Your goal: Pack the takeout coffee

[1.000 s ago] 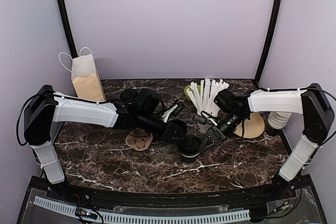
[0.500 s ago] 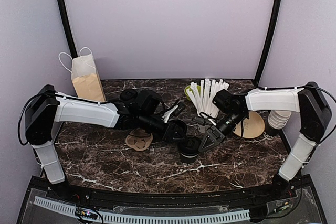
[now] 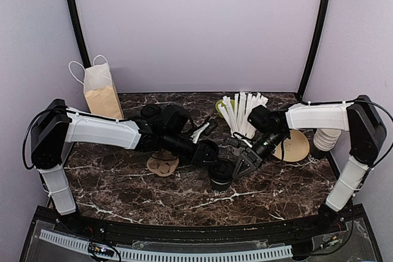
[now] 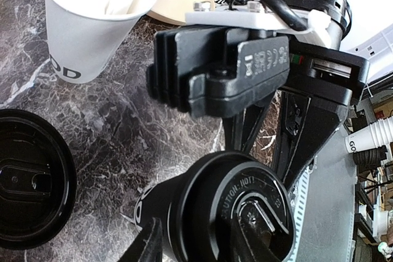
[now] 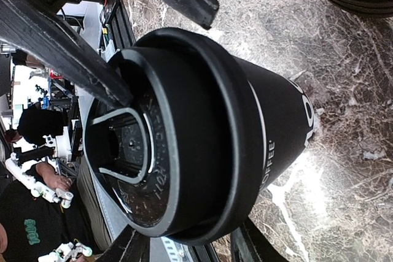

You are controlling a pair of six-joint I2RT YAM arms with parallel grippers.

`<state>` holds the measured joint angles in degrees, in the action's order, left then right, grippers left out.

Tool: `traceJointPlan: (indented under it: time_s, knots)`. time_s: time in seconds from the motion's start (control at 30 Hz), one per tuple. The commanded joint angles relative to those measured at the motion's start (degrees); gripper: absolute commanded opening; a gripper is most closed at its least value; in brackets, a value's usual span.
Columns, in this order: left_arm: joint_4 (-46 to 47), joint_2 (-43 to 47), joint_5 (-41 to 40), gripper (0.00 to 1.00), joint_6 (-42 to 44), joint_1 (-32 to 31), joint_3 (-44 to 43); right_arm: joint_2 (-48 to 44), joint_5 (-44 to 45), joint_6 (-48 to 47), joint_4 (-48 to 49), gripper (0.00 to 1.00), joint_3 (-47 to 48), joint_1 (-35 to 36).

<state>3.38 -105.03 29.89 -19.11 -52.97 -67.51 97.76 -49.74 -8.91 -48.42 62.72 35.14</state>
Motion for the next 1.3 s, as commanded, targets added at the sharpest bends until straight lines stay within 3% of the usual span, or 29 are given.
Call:
traceJointPlan:
  time_s: [0.0,0.27,0.63,0.8,0.9,1.07,1.27]
  knots:
    - [-8.8,-2.4,-6.4,0.4,1.3,-0.6,2.8,3.0,20.9,-1.1,8.0,0.43,-0.5,-0.4]
    - [-3.7,2.5,-6.0,0.54,0.6,-0.7,1.4,0.3,13.0,-4.6,5.2,0.51,3.0,-0.6]
    - [0.8,6.3,-6.2,0.64,0.2,-0.6,-0.1,-3.3,14.0,-5.5,2.1,0.6,5.6,-0.8]
    - [0.1,7.3,-7.2,0.67,0.2,-0.7,-1.0,-6.0,14.2,-5.6,1.7,0.67,3.9,-0.9]
    - [-0.7,8.0,-8.9,0.73,-0.2,-0.7,-1.2,-8.1,13.8,-5.1,2.7,0.72,1.4,-0.9]
    - [-1.8,6.8,-9.8,0.68,0.0,-0.6,-2.2,-7.1,7.9,-5.2,2.2,0.76,-0.1,-0.2]
    - [-1.3,4.3,-8.0,0.58,-0.8,-0.6,-2.1,-4.1,6.5,-5.9,2.4,0.64,1.4,1.0]
